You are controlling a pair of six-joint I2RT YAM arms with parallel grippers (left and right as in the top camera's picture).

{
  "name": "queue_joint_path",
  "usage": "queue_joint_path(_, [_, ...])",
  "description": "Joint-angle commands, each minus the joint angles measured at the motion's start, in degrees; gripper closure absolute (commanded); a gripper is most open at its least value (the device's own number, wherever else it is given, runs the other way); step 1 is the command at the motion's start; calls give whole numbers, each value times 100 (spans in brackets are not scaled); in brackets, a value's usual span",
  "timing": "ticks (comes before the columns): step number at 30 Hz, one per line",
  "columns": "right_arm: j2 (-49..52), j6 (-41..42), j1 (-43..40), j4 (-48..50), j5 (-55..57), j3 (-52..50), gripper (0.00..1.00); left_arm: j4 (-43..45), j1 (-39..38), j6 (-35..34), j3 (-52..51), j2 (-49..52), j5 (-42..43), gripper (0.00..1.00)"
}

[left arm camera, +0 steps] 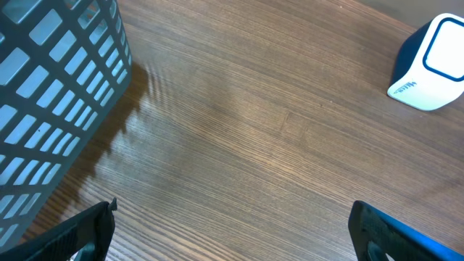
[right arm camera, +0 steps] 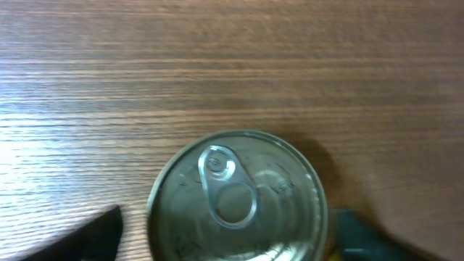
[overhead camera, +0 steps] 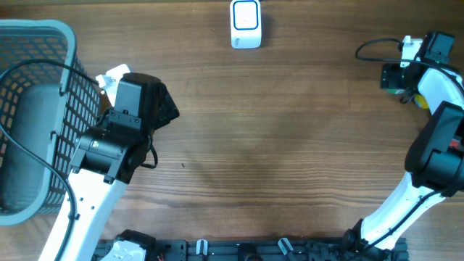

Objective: Scan the item barcode

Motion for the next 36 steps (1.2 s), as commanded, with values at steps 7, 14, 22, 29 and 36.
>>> queue_joint_path(7, [-1156,131,754,-433,-634,420,0,234,-59,70,7,0,-111,0])
queue_joint_path(14, [-4398,243,1408,-1408,-634,420,0,962,-1106,789,7,-1259,-2094,0])
queue_joint_path(22, [-7947,450,1967,-3036,-691,389,0,769,-2553,964,-603,-3327,-3340,0])
queue_joint_path(29, [-10494,804,1965,-4330,-702,391,0,533,-2586,896,-638,-3703,-3320,0])
queue_joint_path(36, [-10876,1049,1965,-4732,-708,267,0,503,-2586,894,-638,-3703,-3320,0])
